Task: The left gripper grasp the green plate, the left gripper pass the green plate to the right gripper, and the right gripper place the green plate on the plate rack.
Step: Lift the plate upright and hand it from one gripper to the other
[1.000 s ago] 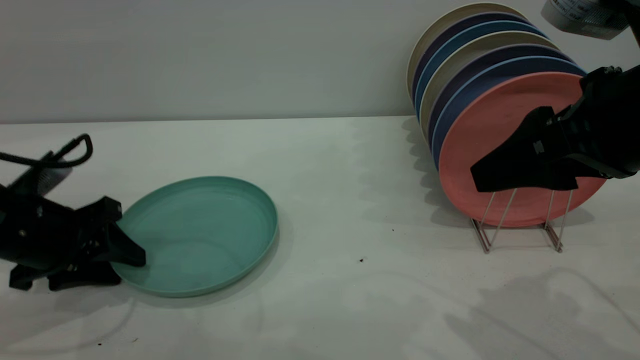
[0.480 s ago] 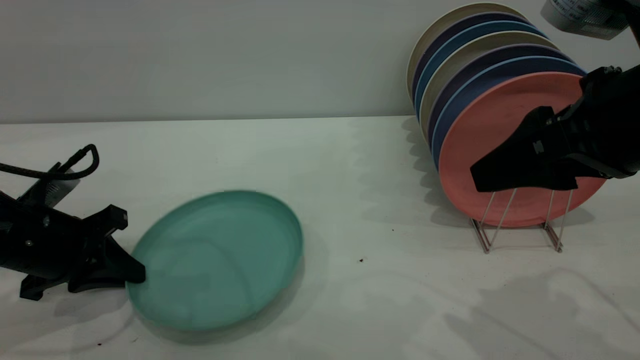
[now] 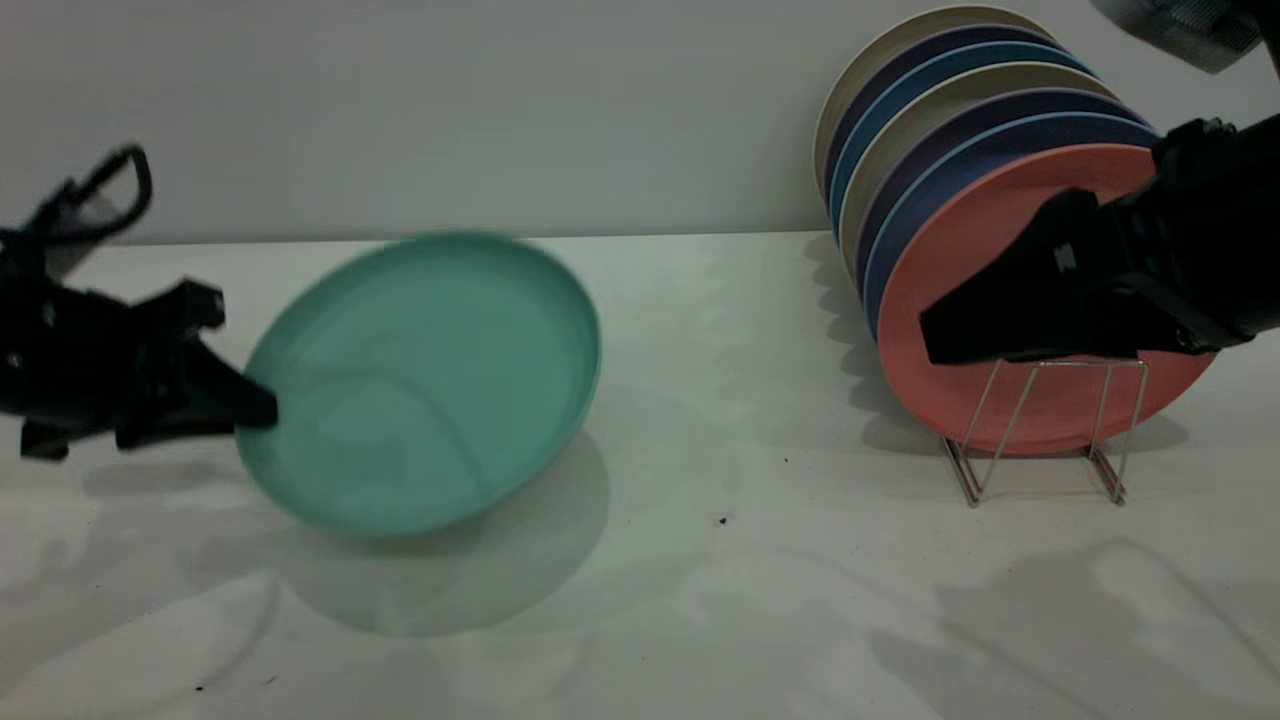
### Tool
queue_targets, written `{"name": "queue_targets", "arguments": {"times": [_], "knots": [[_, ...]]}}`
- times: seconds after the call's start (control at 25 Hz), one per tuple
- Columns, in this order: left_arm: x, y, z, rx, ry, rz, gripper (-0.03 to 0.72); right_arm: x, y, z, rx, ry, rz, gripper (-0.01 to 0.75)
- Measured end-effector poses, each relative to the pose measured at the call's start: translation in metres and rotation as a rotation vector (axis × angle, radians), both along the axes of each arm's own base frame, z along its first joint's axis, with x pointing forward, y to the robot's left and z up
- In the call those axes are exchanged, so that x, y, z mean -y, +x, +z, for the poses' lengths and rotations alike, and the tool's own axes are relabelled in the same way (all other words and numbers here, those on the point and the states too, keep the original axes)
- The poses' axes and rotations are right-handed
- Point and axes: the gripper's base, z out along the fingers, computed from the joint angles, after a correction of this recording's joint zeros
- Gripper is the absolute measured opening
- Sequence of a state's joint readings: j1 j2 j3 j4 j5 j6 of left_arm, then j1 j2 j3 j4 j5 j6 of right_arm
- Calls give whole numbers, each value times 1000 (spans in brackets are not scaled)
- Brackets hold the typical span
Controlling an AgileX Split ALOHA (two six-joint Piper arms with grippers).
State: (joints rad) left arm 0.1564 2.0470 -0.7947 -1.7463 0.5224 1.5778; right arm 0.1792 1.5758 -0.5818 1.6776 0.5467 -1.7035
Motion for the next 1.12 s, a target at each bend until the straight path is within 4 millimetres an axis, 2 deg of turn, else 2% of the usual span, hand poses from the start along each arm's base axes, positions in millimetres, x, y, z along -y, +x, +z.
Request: {"name": "queue_targets", "arguments": {"times": [0.24, 0.52, 0.68, 0.92, 1.12], "knots": [[18, 0, 22, 77, -69, -88, 18, -2, 5, -3, -4, 42, -21, 523], [62, -6, 21, 68, -62, -219, 18, -13, 22, -15, -47, 125, 34, 523], [80, -10, 20, 63, -52, -260, 18, -18, 26, -23, -79, 167, 61, 523], [98, -16, 20, 58, -49, -313, 18, -18, 26, -29, -98, 169, 62, 523], [104, -18, 21, 60, -70, -337, 18, -18, 26, -31, -107, 168, 61, 516]]}}
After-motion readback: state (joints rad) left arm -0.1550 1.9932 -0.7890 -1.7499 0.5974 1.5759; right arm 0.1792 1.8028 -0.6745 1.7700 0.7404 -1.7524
